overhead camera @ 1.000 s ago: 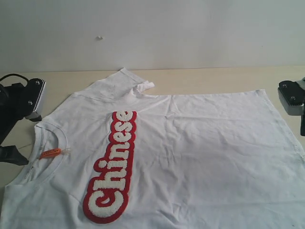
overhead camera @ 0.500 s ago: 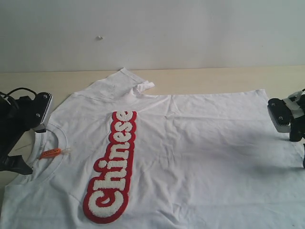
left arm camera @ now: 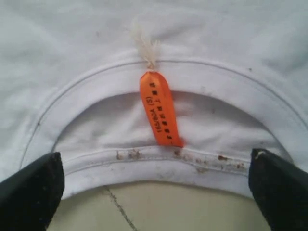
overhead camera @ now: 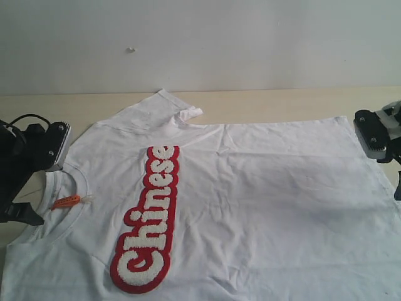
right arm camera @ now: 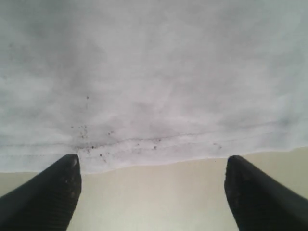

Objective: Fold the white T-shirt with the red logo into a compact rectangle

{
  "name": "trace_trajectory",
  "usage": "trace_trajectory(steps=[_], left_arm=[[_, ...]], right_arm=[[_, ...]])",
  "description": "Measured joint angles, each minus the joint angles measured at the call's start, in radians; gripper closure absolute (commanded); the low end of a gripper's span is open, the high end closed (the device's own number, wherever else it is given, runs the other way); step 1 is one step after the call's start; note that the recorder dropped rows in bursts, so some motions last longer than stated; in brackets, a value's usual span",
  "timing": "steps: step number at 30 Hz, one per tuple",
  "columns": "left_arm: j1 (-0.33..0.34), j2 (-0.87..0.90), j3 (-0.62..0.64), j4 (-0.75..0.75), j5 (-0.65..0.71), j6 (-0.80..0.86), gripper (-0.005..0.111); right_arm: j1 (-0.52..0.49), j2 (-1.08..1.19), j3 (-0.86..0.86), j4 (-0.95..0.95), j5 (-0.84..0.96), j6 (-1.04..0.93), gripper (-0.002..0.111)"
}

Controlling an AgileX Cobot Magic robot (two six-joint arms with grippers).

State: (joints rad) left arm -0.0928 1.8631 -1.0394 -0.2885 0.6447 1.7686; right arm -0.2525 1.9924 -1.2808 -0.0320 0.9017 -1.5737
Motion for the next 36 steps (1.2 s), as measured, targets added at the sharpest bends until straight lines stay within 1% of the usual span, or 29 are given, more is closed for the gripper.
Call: trace_trajectory(steps=[4, 8, 17, 20, 23, 27, 29, 32, 36], left_arm=[[0.0, 0.0, 0.0, 0.0, 0.002, 0.002, 0.002], [0.0, 0.0, 0.0, 0.0, 0.01, 0.002, 0.002], [0.0, 0.0, 0.0, 0.0, 0.027, 0.002, 0.002], [0.0, 0.0, 0.0, 0.008, 0.031, -0.025, 0.002], [0.0, 0.0, 0.0, 0.046, 0.041, -0.053, 0.002], [0.007, 0.0, 0.0, 0.147, 0.09, -0.099, 0.002], [0.014, 0.0, 0.0, 0.161, 0.1, -0.109, 0.002], [0.022, 0.0, 0.0, 0.142, 0.097, -0.099, 0.002], [0.022, 0.003, 0.0, 0.045, 0.074, -0.037, 0.002]], right_arm=[[0.0, 0.036, 0.0, 0.009, -0.01, -0.004, 0.03], [0.0, 0.081, 0.0, -0.025, -0.018, 0.013, 0.03], [0.0, 0.086, 0.0, -0.042, -0.028, 0.028, 0.03], [0.0, 0.086, 0.0, -0.042, -0.028, 0.03, 0.03], [0.0, 0.086, 0.0, -0.042, -0.028, 0.032, 0.03], [0.0, 0.086, 0.0, -0.039, -0.028, 0.032, 0.03], [0.0, 0.086, 0.0, -0.039, -0.028, 0.032, 0.03], [0.0, 0.086, 0.0, -0.039, -0.028, 0.032, 0.03], [0.0, 0.086, 0.0, -0.036, -0.028, 0.032, 0.03]])
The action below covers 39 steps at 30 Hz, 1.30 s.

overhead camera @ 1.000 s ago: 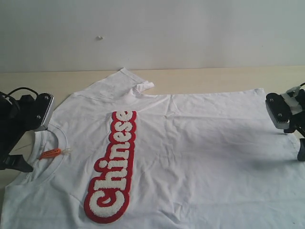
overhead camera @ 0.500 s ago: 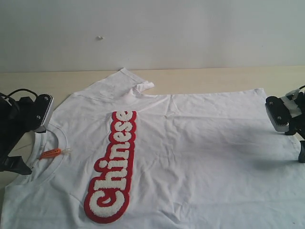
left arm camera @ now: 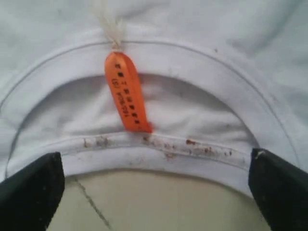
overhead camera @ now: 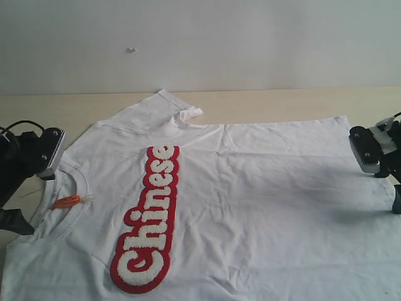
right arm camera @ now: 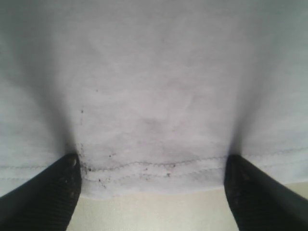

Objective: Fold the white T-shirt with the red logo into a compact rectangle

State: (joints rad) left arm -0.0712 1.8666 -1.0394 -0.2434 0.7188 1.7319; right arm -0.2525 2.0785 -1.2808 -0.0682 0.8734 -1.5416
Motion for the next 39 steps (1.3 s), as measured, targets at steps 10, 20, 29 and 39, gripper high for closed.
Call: trace_trajectory(steps=[10, 20, 29, 39], left_arm=[[0.0, 0.081, 0.0, -0.045, 0.004, 0.021, 0.002], [0.0, 0.081, 0.0, -0.046, 0.0, 0.019, 0.002], [0.0, 0.081, 0.0, -0.046, -0.002, 0.015, 0.002], [0.001, 0.081, 0.0, -0.046, -0.002, 0.015, 0.002]], right_arm=[[-0.002, 0.0, 0.0, 0.027, 0.0, 0.0, 0.03], [-0.002, 0.0, 0.0, 0.068, 0.0, 0.0, 0.03], [-0.002, 0.0, 0.0, 0.073, 0.0, 0.0, 0.03], [-0.002, 0.0, 0.0, 0.073, 0.0, 0.0, 0.03]])
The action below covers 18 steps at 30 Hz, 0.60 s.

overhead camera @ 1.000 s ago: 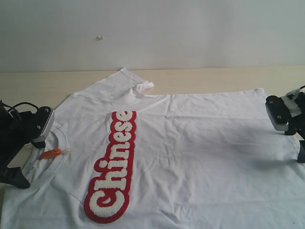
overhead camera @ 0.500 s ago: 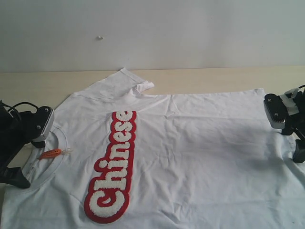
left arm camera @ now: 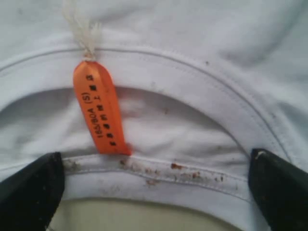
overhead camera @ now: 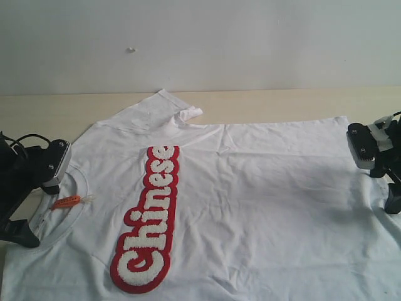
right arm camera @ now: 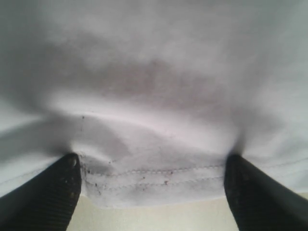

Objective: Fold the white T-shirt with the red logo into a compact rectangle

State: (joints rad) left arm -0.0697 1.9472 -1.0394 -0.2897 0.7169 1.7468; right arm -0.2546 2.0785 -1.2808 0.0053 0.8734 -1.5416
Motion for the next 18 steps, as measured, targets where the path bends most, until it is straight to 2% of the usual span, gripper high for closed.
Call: trace_trajectory(steps=[18], left_arm=[[0.0, 0.0, 0.0, -0.001, 0.0, 0.0, 0.002]], right_arm=[[0.0, 0.0, 0.0, 0.019, -0.014, 0.0, 0.03]])
